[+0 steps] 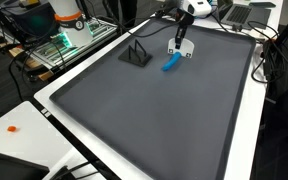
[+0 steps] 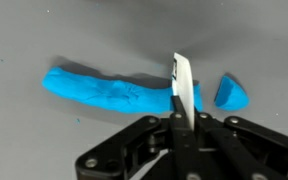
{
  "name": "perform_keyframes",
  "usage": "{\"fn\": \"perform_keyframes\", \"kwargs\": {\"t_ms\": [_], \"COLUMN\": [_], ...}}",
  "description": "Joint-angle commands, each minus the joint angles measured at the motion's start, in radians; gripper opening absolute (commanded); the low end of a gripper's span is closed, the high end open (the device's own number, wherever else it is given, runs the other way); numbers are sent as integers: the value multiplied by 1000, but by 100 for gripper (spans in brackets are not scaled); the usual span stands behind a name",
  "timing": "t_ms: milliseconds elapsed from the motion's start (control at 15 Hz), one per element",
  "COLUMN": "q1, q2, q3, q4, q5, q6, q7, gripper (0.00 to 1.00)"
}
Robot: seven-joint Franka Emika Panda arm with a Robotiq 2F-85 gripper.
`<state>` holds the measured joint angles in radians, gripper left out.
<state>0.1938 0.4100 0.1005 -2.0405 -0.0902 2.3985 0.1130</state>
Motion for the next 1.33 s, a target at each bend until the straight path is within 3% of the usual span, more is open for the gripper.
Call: {"fn": "perform_keyframes", "kwargs": {"t_ms": [0,267,1267], "q1": [-3,-10,-4], "q2": [40,36,-12], "q3": [6,22,14], "q4": [-22,-18,-24], "q5": [8,60,73], "q6": [35,8,-21], "q7": [-15,-8,12], "gripper": [1,1,1]}}
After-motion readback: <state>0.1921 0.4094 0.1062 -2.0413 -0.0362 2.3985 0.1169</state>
